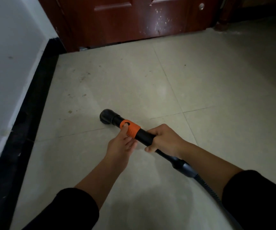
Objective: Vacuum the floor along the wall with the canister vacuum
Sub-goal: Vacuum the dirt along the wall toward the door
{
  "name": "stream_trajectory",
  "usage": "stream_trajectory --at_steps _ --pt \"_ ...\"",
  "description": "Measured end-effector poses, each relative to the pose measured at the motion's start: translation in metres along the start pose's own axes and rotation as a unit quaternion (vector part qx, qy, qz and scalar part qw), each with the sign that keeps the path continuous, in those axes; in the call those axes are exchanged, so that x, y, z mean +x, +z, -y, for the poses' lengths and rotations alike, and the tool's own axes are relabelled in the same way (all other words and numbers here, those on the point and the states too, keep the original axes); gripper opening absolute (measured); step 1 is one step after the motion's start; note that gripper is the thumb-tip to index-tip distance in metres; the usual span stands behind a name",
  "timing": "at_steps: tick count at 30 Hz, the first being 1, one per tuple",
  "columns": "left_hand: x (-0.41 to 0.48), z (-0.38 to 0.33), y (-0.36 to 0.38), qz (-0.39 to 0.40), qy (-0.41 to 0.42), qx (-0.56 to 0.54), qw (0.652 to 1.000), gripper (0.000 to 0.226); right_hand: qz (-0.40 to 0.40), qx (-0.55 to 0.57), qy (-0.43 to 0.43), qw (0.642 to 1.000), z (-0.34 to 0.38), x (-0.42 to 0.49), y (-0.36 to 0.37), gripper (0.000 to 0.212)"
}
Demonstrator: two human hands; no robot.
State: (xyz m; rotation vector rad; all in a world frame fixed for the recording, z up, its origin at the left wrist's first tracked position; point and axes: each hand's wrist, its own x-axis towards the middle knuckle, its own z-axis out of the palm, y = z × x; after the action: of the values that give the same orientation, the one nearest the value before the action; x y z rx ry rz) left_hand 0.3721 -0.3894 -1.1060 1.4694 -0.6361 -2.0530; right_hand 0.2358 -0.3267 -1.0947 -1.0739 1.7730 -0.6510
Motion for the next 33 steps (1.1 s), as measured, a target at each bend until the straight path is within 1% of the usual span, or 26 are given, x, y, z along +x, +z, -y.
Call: stream_trajectory --at_steps 2,5,8,10,13,15,18,22,27,29,32,33 --pt "-0.001 -0.006 -0.003 -0.012 -0.001 0.023 1.000 0.046 -0.003 0.014 0.001 1.000 0.003 0.005 0.006 0.019" --pt "-0.011 -0.023 -0.022 -0.023 -0.002 0.103 0.994 0.033 -0.007 0.024 -0.002 1.000 0.018 0.015 0.020 0.015" --pt "-0.014 -0.039 -0.044 -0.036 0.012 0.147 0.988 0.028 -0.019 0.013 -0.014 1.000 0.033 0.022 0.038 0.018" --pt "-0.010 -0.045 -0.053 -0.042 0.018 0.132 0.990 0.030 -0.021 -0.007 -0.017 1.000 0.037 0.023 0.045 0.022" --pt "0.001 -0.043 -0.047 -0.033 0.021 0.071 0.997 0.039 -0.019 -0.019 -0.012 1.000 0.033 0.019 0.040 0.029" --pt "0.007 -0.036 -0.032 -0.031 0.019 0.036 0.999 0.048 -0.012 -0.030 -0.007 0.999 0.027 0.014 0.031 0.025" --pt "0.004 -0.020 -0.007 -0.030 0.005 0.032 0.999 0.055 -0.006 -0.039 0.007 0.999 0.013 0.003 0.014 0.016" --pt "-0.005 -0.010 0.012 -0.033 -0.029 -0.008 0.999 0.050 -0.008 -0.048 0.028 0.998 0.004 -0.012 -0.006 0.015" --pt "0.000 -0.015 0.009 -0.012 -0.053 -0.009 0.998 0.048 0.006 -0.059 0.027 0.998 0.013 -0.014 -0.013 0.018" --pt "0.005 -0.023 0.006 0.002 -0.059 -0.016 0.998 0.049 0.010 -0.080 0.027 0.996 0.023 -0.009 -0.013 0.021" --pt "0.020 -0.040 0.000 0.010 -0.047 -0.031 0.998 0.046 0.004 -0.127 0.020 0.992 0.041 0.006 -0.008 0.014" --pt "0.026 -0.046 -0.003 0.018 -0.044 -0.037 0.998 0.047 -0.001 -0.152 0.015 0.988 0.047 0.013 -0.005 0.018"
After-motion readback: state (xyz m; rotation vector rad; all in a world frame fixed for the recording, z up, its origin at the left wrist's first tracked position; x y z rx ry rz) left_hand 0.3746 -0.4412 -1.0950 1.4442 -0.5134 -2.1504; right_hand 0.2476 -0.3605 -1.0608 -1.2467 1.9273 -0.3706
